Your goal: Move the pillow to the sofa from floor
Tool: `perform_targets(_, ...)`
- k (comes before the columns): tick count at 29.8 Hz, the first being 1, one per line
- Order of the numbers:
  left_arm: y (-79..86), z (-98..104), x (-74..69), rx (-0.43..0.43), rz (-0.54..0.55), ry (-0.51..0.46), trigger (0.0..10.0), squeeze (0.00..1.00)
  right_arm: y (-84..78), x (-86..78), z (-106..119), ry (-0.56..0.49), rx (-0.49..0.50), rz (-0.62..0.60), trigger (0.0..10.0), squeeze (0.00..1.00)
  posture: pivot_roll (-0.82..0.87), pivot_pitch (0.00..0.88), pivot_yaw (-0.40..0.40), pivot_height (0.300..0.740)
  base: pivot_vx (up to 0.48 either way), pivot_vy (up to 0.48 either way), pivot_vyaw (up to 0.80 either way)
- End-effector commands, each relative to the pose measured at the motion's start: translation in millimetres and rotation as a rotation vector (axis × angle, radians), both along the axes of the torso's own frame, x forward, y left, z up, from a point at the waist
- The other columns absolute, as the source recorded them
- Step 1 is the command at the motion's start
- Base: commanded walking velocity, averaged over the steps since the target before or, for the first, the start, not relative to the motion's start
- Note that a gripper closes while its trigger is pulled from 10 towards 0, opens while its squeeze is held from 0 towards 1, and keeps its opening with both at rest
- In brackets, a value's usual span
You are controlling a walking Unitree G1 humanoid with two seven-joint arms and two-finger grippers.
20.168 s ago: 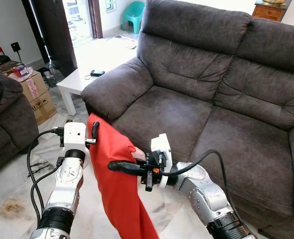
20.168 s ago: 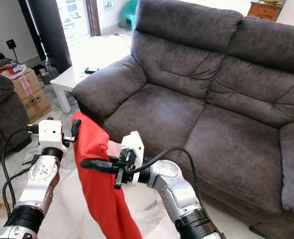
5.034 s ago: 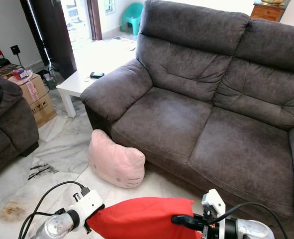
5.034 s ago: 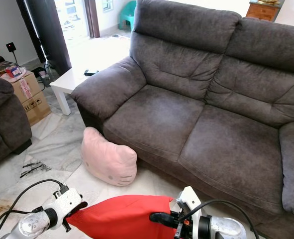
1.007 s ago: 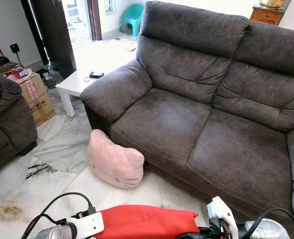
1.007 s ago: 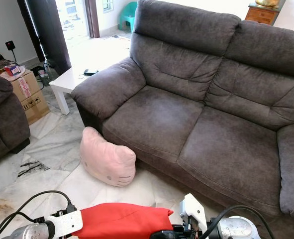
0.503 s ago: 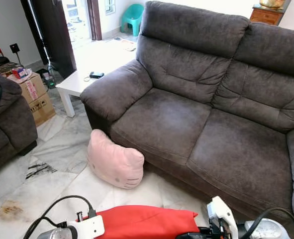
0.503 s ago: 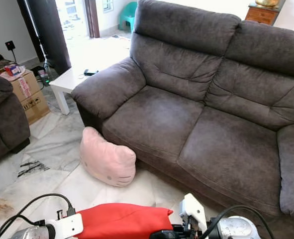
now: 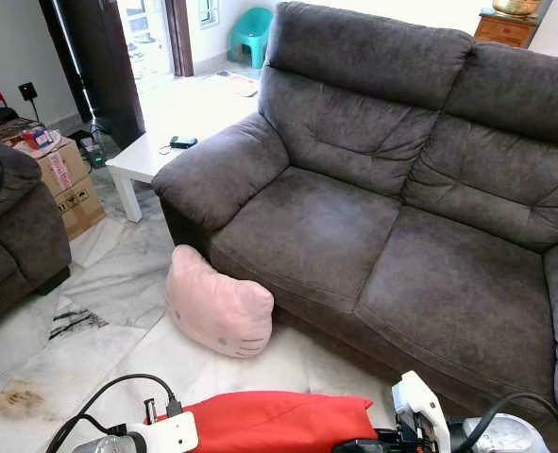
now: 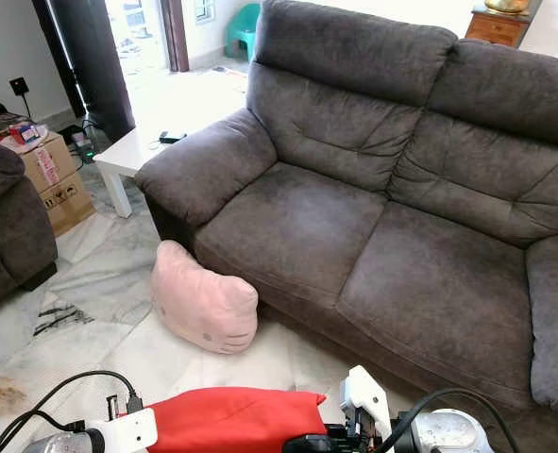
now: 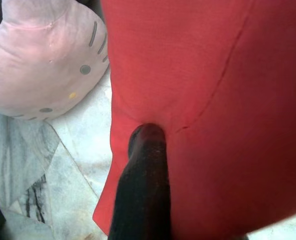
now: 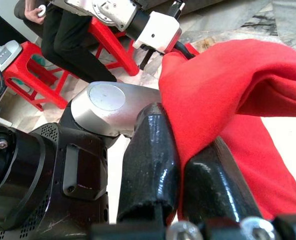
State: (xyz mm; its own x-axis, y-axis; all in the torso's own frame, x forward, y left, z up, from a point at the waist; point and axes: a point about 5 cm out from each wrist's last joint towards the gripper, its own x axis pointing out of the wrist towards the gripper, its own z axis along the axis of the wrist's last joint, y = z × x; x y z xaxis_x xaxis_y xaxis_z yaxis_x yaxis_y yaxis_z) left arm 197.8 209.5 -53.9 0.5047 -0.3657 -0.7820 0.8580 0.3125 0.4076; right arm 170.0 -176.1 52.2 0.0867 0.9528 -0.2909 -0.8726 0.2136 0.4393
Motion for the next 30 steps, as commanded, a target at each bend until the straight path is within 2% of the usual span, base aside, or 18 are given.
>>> perform_targets(1,-1.3,-2.8,-3.3,0.003,0.005,0.014,0.0,0.0,7.6,7.6,12.6,-0.064,0.057,0.025,10.0,0.0,0.0,0.0,-0.075,0.74,0.0,0.0,0.0)
perform_targets(6,-1.3,-3.3,-3.8,0.005,0.004,0.015,0.0,0.0,9.5,8.2,11.3,-0.066,0.06,0.018,10.0,0.0,0.0,0.0,-0.072,0.74,0.0,0.0,0.0)
perform_targets(11,-0.8,-2.8,-2.6,-0.018,0.062,-0.006,0.0,0.0,8.8,16.4,2.9,-0.106,0.016,-0.063,10.0,0.0,0.0,0.0,-0.067,0.74,0.0,0.0,0.0)
perform_targets(13,-0.7,1.3,5.6,-0.05,0.157,-0.08,0.0,0.0,5.0,29.4,-7.9,-0.15,-0.034,-0.198,10.0,0.0,0.0,0.0,-0.064,0.74,0.0,0.0,0.0)
perform_targets(14,-0.7,1.3,5.6,-0.05,0.157,-0.08,0.0,0.0,5.0,29.4,-7.9,-0.15,-0.034,-0.198,10.0,0.0,0.0,0.0,-0.064,0.74,0.0,0.0,0.0)
perform_targets(15,-0.5,5.4,12.1,-0.086,0.227,-0.125,10.0,0.0,-0.1,40.7,-16.3,-0.202,-0.115,-0.311,10.0,0.0,0.01,0.0,-0.063,0.74,0.0,0.0,0.0)
perform_targets(17,0.7,9.5,17.5,-0.107,0.278,-0.176,10.0,0.0,-8.0,54.5,-24.7,-0.27,-0.227,-0.448,10.0,0.0,0.01,0.0,-0.061,0.74,0.0,0.0,0.0)
perform_targets(18,2.2,13.4,22.4,-0.126,0.324,-0.22,10.0,0.0,-15.7,64.4,-30.0,-0.315,-0.313,-0.557,10.0,0.0,0.01,0.0,-0.061,0.74,0.0,0.0,0.0)
perform_targets(21,4.1,21.0,31.1,-0.169,0.391,-0.282,10.0,0.0,-24.0,73.3,-35.0,-0.339,-0.375,-0.689,10.0,0.0,0.01,0.0,-0.057,0.74,0.0,0.0,0.0)
perform_targets(22,3.4,28.3,39.2,-0.2,0.415,-0.334,10.0,0.0,-26.6,76.0,-41.2,-0.334,-0.416,-0.752,10.0,0.0,0.01,0.0,-0.054,0.74,0.0,0.0,0.0)
perform_targets(23,3.4,28.3,39.2,-0.2,0.415,-0.334,10.0,0.0,-26.6,76.0,-41.2,-0.334,-0.416,-0.752,10.0,0.0,0.01,0.0,-0.054,0.74,0.0,0.0,0.0)
perform_targets(26,0.0,38.6,51.1,-0.242,0.447,-0.405,10.0,0.0,-25.6,79.0,-48.4,-0.356,-0.462,-0.829,10.0,0.0,0.01,0.0,-0.051,0.74,0.0,0.0,0.0)
perform_targets(30,-3.4,45.1,60.3,-0.283,0.519,-0.458,10.0,0.0,-29.3,82.8,-58.0,-0.318,-0.459,-1.033,10.0,0.0,0.01,0.0,-0.046,0.74,0.0,0.0,0.0)
